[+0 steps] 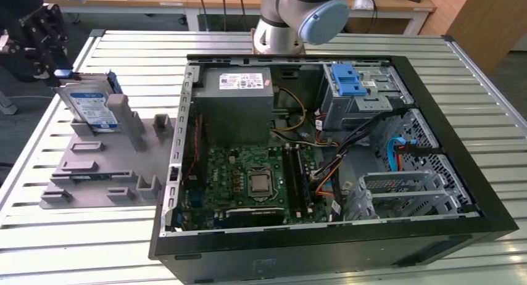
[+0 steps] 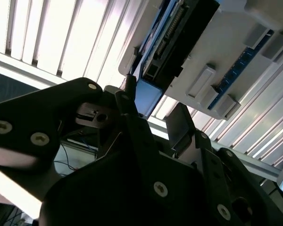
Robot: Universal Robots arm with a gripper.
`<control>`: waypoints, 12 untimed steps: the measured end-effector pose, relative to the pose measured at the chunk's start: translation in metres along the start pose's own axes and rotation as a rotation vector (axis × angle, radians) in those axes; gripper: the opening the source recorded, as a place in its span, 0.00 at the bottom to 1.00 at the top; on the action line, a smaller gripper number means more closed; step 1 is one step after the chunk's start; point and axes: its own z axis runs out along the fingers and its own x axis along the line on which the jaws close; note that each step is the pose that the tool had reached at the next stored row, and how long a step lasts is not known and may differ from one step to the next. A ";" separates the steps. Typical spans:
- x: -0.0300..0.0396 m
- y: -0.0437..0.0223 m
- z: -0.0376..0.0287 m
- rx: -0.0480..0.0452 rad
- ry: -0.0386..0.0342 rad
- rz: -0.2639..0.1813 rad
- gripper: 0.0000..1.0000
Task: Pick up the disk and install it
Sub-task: 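Pick up the disk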
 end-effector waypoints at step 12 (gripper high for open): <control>-0.0011 0.0000 0.0210 -0.0002 0.0003 -0.012 0.53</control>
